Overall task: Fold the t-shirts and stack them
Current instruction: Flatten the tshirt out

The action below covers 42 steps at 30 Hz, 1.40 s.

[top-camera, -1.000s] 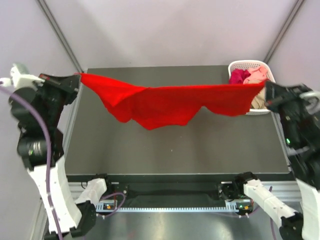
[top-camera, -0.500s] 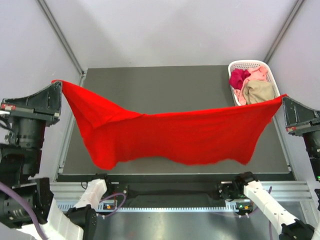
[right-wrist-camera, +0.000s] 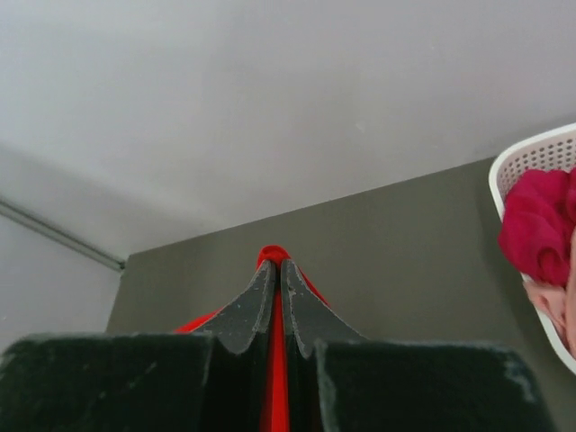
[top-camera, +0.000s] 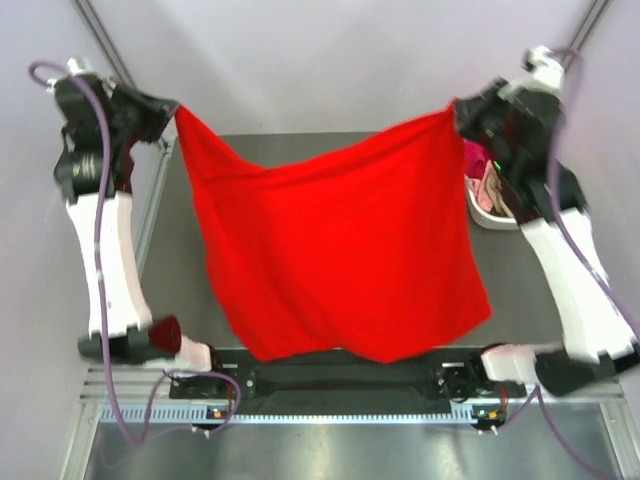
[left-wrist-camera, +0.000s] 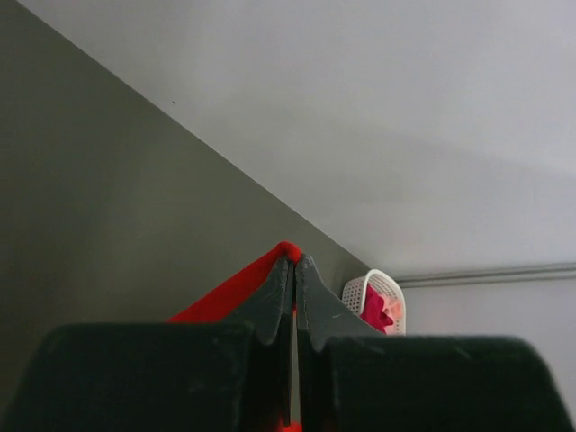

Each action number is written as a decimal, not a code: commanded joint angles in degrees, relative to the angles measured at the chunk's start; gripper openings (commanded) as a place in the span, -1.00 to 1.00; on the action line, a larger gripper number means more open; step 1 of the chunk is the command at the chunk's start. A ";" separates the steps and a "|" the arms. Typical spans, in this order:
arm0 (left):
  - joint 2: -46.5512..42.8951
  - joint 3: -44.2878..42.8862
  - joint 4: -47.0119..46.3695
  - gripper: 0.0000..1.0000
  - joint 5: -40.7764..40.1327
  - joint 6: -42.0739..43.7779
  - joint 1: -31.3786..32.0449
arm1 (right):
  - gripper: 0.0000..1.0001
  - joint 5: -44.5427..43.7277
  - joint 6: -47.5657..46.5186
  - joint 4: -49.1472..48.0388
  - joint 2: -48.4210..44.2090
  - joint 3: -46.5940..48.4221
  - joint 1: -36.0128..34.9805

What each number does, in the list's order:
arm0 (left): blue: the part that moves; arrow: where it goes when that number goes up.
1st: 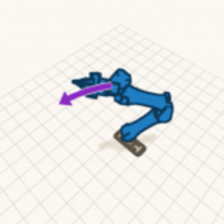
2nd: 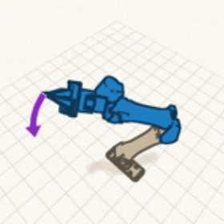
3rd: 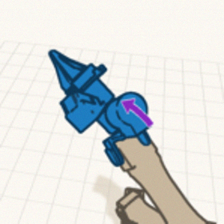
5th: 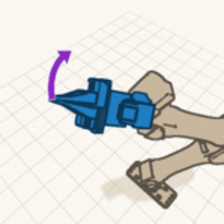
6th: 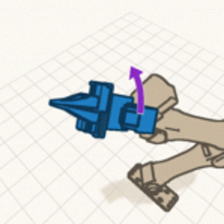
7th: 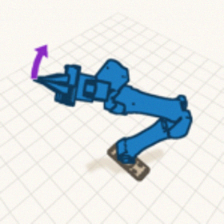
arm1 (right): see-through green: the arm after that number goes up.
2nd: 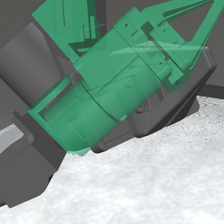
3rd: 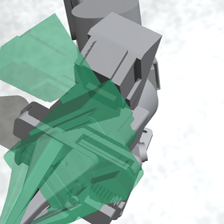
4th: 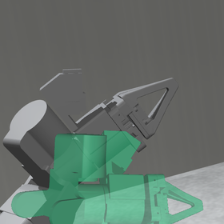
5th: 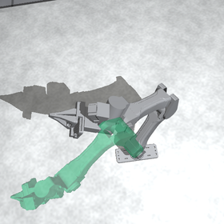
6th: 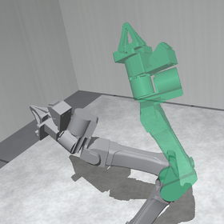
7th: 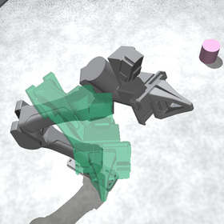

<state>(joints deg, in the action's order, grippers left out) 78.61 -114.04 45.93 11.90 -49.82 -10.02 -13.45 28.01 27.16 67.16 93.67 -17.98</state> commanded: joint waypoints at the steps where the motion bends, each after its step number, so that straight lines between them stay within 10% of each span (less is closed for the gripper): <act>1: 10.48 -8.62 -9.20 -1.00 1.89 0.17 -0.08 | -1.00 -0.35 -3.57 -10.71 11.04 11.30 0.40; 6: 26.67 -36.48 -10.83 -1.00 8.91 -7.01 -0.96 | -1.00 4.57 -5.16 -8.19 28.35 35.84 0.75; 10: 20.81 -29.50 -16.13 -1.00 9.02 -10.65 -3.25 | -1.00 3.87 -6.30 -7.38 29.01 42.93 1.01; 19: 5.35 -12.11 -8.49 -1.00 7.34 -0.99 -3.51 | -1.00 0.98 -9.90 -13.80 4.67 4.30 1.98; 33: -39.03 58.88 -2.00 -1.00 -1.33 2.28 -0.45 | -1.00 -7.47 5.12 10.69 -24.60 -46.34 2.42; 42: -47.32 66.58 6.01 -1.00 -10.83 -1.68 1.67 | -1.00 -5.80 12.59 21.53 -32.26 -49.73 1.63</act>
<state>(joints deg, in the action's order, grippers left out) 33.26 -45.89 51.66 7.44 -49.47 -8.40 -19.00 36.51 45.91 36.14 39.44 -16.12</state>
